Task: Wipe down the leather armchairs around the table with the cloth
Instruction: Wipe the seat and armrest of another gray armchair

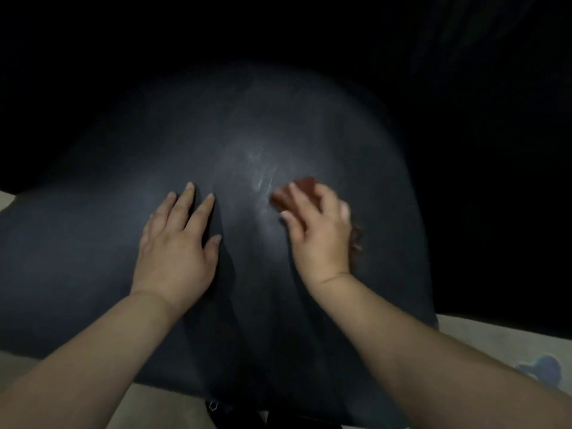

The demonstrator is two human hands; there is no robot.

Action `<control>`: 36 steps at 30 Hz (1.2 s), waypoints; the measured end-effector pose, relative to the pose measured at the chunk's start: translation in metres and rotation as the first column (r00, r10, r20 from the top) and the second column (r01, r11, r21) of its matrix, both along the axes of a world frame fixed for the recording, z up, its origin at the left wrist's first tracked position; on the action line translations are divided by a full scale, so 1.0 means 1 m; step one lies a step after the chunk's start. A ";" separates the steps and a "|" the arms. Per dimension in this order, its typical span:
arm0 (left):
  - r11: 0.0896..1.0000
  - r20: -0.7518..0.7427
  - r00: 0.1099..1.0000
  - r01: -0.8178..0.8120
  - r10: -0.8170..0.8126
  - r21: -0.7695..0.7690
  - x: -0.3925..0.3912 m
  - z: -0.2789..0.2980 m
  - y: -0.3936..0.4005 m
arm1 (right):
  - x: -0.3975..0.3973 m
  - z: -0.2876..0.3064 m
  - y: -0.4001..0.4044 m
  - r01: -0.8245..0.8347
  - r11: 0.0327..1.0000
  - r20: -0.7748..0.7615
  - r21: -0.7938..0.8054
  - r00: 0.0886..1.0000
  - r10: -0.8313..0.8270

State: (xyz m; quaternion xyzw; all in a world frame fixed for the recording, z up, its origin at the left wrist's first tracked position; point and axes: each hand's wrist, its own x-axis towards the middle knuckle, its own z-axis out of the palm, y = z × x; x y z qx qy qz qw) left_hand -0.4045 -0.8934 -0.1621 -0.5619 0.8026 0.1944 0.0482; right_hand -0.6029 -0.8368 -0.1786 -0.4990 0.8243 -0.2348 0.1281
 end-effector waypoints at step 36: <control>0.995 -0.048 0.994 -0.097 0.097 -0.002 0.045 -0.004 0.011 | 0.003 -0.001 -0.053 -0.034 0.998 -0.050 0.060 0.998 0.037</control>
